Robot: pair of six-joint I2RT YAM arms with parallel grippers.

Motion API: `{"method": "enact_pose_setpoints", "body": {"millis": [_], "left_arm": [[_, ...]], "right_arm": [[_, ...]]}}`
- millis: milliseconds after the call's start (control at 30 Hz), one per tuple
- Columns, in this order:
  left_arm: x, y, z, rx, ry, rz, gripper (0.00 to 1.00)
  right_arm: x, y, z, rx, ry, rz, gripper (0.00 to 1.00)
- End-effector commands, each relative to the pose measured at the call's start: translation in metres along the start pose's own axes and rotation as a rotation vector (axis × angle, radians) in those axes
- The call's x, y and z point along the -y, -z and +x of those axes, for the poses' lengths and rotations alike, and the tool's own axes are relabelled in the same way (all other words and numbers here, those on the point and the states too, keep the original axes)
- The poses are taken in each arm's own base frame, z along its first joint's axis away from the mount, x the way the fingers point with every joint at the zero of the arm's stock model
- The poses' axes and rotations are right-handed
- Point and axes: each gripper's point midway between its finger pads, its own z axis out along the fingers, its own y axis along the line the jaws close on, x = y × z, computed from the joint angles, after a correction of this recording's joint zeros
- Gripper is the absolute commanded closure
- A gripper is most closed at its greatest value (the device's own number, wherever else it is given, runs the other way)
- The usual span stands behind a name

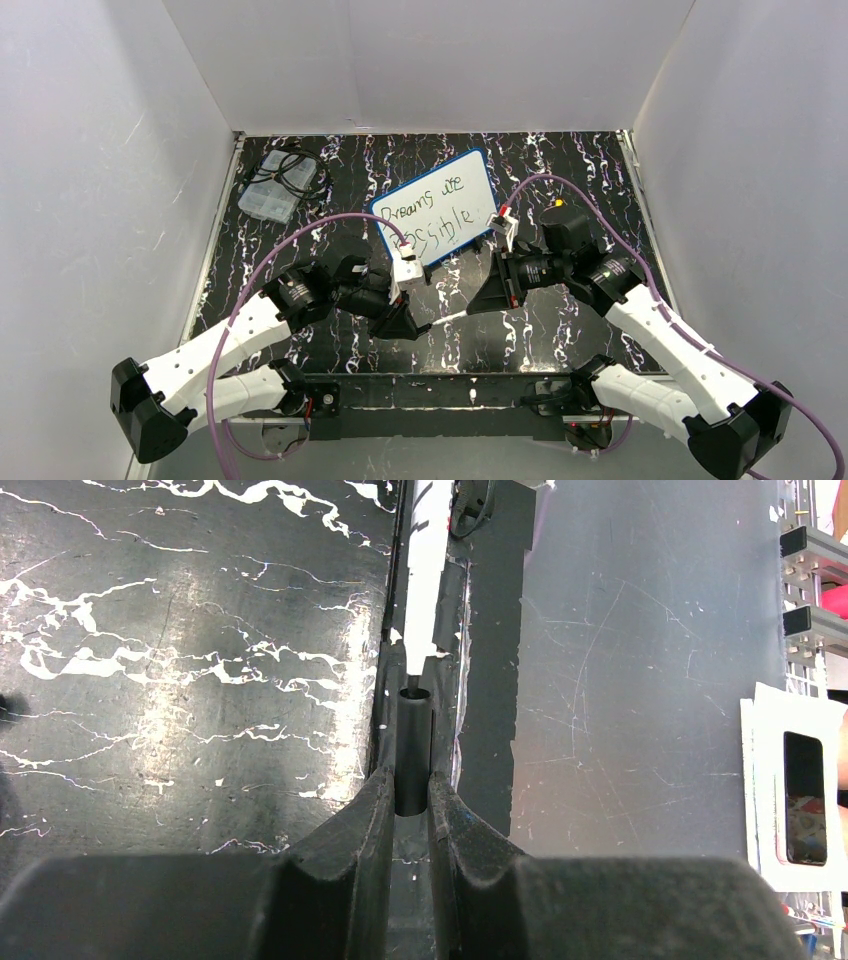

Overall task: Write a sentence on the whiteboard
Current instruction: Close the whiteboard marker at the center of the board.

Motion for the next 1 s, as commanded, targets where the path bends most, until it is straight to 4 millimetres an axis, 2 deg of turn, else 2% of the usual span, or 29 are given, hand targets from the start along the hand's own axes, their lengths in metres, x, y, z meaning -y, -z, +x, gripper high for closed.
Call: {"method": "enact_pose_setpoints", "body": {"millis": [0, 200, 967], "left_arm": [[0.006, 0.004, -0.003, 0.016, -0.009, 0.018, 1.0], [0.005, 0.004, -0.006, 0.021, -0.017, 0.018, 1.0], [0.003, 0.001, -0.019, 0.029, -0.029, 0.028, 1.0]], "right_arm": [[-0.017, 0.005, -0.013, 0.044, 0.06, -0.035, 0.99], [-0.013, 0.002, -0.007, 0.023, 0.038, -0.041, 0.99], [-0.006, -0.004, -0.003, -0.017, 0.023, -0.056, 0.99]]}}
